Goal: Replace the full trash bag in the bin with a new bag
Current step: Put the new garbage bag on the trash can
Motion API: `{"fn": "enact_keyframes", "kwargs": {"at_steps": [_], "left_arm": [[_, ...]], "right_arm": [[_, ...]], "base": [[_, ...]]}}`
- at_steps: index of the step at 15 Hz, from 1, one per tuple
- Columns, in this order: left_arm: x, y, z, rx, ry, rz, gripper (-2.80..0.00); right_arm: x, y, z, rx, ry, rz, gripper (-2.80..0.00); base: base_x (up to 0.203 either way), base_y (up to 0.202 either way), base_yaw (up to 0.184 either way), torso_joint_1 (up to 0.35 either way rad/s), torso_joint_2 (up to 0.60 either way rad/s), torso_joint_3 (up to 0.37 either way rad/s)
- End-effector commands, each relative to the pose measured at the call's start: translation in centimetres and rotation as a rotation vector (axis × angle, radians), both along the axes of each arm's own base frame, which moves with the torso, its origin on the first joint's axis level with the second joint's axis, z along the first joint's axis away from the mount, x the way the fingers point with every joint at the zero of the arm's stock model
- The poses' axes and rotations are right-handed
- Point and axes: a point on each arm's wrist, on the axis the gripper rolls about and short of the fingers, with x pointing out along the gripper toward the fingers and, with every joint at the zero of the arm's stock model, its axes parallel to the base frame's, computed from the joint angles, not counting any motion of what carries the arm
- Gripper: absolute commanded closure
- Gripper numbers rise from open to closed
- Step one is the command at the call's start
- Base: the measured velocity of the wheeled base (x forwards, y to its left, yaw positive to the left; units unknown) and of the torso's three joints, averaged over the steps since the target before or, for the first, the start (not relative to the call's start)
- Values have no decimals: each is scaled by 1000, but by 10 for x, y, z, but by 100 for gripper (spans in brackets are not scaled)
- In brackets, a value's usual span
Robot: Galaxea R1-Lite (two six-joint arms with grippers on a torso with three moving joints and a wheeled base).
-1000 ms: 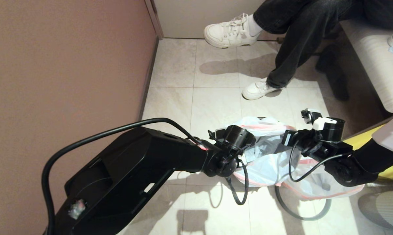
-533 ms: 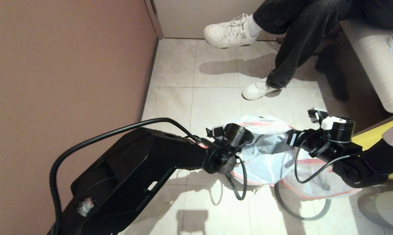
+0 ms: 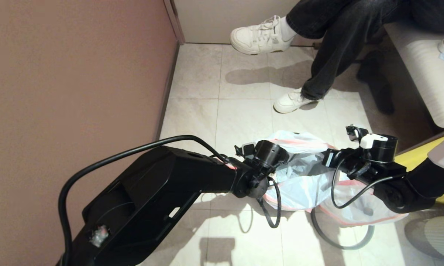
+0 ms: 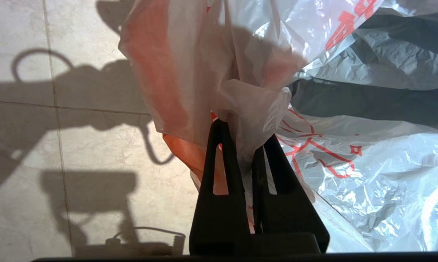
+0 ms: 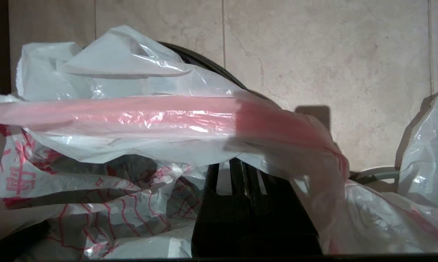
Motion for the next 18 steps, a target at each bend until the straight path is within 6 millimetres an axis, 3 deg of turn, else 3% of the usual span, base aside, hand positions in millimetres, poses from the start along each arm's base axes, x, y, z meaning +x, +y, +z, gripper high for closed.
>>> {"fn": "enact_keyframes", "kwargs": {"at_steps": [1,7,10,18], "left_arm": [[1,0,-4,4,6,5,0],[-1,0,-4,7,13,1,0],[-8,-3,-1,9,14,-16,0],[-20,-7,-5,10,49,-65,0]], "right_arm": [[0,0,6,17,-21,-8,0],[3,-6,15,40,-45,-40,0],[12,-7,0,31,-21,-78,0],[16,-10,-8,26,8,-91,0]], "base": [[0,0,0,0,0,0],[0,0,0,0,0,0],[0,0,0,0,0,0],[0,0,0,0,0,0]]}}
